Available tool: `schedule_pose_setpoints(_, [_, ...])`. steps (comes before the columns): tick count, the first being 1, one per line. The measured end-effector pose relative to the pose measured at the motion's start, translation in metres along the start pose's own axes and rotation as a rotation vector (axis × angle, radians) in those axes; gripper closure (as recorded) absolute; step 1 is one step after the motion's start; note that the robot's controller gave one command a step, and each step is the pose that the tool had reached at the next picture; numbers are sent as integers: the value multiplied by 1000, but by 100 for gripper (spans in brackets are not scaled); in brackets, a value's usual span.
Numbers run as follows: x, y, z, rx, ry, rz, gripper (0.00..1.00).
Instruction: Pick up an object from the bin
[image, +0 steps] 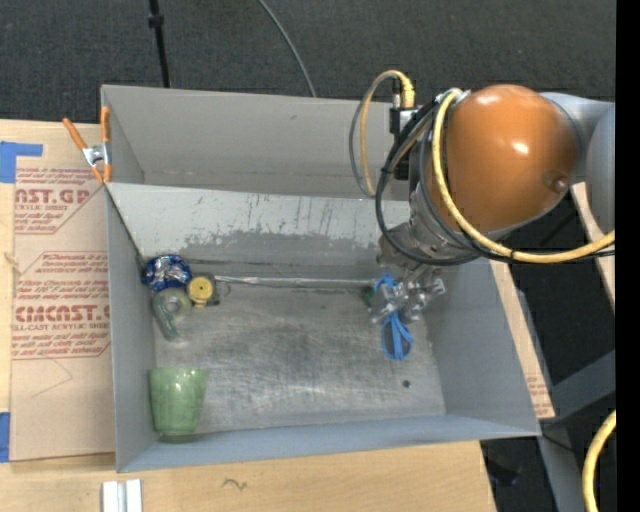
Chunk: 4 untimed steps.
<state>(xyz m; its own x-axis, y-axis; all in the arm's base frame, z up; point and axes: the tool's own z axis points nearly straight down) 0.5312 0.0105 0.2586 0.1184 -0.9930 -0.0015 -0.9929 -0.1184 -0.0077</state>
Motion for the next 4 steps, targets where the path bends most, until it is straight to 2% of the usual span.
schedule_pose_setpoints(1, [0,1,4,-7,-2,0,100])
schedule_pose_setpoints(4, [0,1,4,-8,-2,0,100])
